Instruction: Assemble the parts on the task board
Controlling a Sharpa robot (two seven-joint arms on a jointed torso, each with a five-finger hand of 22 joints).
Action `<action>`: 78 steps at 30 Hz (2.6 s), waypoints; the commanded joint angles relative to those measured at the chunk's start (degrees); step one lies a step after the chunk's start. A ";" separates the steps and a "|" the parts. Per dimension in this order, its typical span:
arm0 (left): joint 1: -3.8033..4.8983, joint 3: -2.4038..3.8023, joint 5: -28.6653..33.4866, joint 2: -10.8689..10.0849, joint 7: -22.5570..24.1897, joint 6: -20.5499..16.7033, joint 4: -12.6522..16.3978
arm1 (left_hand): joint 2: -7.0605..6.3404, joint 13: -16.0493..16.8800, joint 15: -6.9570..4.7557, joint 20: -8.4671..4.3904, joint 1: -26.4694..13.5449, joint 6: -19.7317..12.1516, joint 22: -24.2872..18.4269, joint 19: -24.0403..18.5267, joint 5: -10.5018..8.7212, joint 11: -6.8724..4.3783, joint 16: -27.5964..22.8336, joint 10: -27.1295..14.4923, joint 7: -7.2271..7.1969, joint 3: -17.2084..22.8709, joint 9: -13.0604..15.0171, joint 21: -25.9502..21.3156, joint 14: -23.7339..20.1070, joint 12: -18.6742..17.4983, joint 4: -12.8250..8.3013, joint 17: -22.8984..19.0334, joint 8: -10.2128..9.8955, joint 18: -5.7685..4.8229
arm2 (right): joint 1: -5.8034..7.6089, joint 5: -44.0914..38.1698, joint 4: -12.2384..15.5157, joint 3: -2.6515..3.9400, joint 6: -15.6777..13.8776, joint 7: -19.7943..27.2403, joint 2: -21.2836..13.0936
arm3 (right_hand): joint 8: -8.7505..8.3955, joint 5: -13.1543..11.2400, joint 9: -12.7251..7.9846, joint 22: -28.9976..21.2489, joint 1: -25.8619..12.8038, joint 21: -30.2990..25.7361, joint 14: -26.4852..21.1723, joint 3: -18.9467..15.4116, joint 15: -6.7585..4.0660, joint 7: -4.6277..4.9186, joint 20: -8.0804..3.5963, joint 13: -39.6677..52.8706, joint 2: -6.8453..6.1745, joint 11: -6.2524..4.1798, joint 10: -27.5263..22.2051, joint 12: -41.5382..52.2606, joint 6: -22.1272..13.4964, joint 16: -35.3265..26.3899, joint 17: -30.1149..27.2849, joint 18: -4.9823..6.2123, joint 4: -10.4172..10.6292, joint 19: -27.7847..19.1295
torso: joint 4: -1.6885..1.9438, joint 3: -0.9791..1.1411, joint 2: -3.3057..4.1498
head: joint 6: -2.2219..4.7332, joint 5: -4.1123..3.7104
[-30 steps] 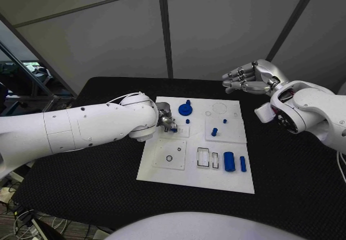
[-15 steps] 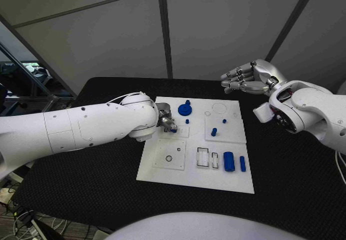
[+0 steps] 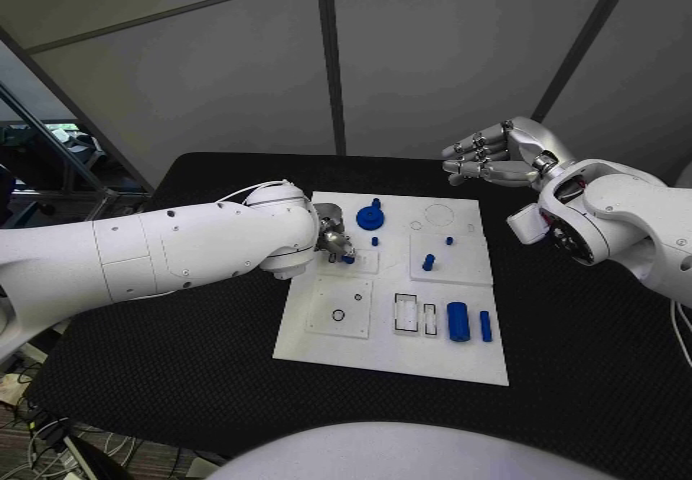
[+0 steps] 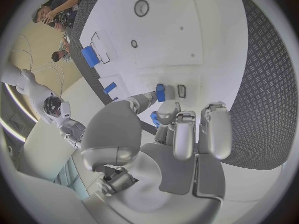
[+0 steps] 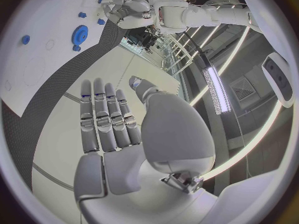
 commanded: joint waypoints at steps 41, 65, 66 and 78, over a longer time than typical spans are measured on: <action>0.09 -0.14 -0.61 1.53 -0.79 3.06 -2.75 | -1.55 1.15 -1.12 -0.96 -7.14 2.31 3.59 1.27 0.11 -1.03 0.38 1.50 -1.62 -4.77 -3.38 0.94 5.75 1.31 0.47 14.59 2.66 -1.81 | 0.14 -0.38 -0.12 0.05 0.03 0.51 0.45 | -0.47 1.30 0.01 -0.71 -1.18 -1.13 -0.76 -1.04 0.33 0.57 0.07 -0.28 -0.07 0.28 -0.67 -0.11 -0.76 -0.31 -0.44 0.57 0.51 0.60 | 0.03 -0.02 0.02 | -0.44 -0.83; 0.10 -0.13 -0.62 1.72 -0.76 2.78 -2.86 | -1.97 1.14 -1.27 -1.13 -7.73 2.94 3.98 1.51 0.15 -1.21 0.40 1.86 -1.82 -7.87 -4.72 1.07 5.76 1.34 1.90 14.62 3.21 -1.89 | 0.14 -0.38 -0.10 0.05 0.22 0.41 0.52 | -0.48 1.53 0.02 -0.84 -1.31 -1.33 -0.84 -1.23 0.37 0.61 0.11 -0.30 -0.07 0.32 -0.74 -0.08 -0.84 -0.30 -0.51 0.57 0.62 0.64 | -0.03 -0.03 0.02 | -0.58 -0.94; 0.10 -0.12 -0.62 1.75 -0.75 2.81 -2.90 | -1.97 1.13 -1.27 -1.13 -7.83 2.96 4.01 1.52 0.15 -1.20 0.40 1.88 -1.81 -8.19 -4.84 1.08 5.77 1.33 2.10 14.62 3.24 -1.90 | 0.14 -0.38 -0.10 0.05 0.22 0.41 0.51 | -0.48 1.53 0.02 -0.84 -1.31 -1.33 -0.84 -1.23 0.37 0.61 0.11 -0.30 -0.07 0.32 -0.74 -0.08 -0.84 -0.30 -0.51 0.57 0.62 0.64 | -0.02 -0.03 0.02 | -0.60 -0.95; 0.10 -0.12 -0.62 2.02 -0.53 2.39 -3.29 | -1.70 1.20 -1.18 -1.08 -9.08 3.14 4.23 1.64 0.15 -1.09 0.40 2.05 -1.70 -12.79 -6.28 1.09 5.77 1.42 4.72 14.62 3.77 -1.93 | 0.14 -0.38 -0.11 0.05 0.28 0.34 0.58 | -0.48 1.58 0.02 -0.93 -1.40 -1.46 -0.93 -1.37 0.41 0.63 0.15 -0.30 -0.09 0.35 -0.79 -0.07 -0.90 -0.32 -0.56 0.57 0.68 0.64 | 0.08 -0.01 0.03 | -0.70 -1.04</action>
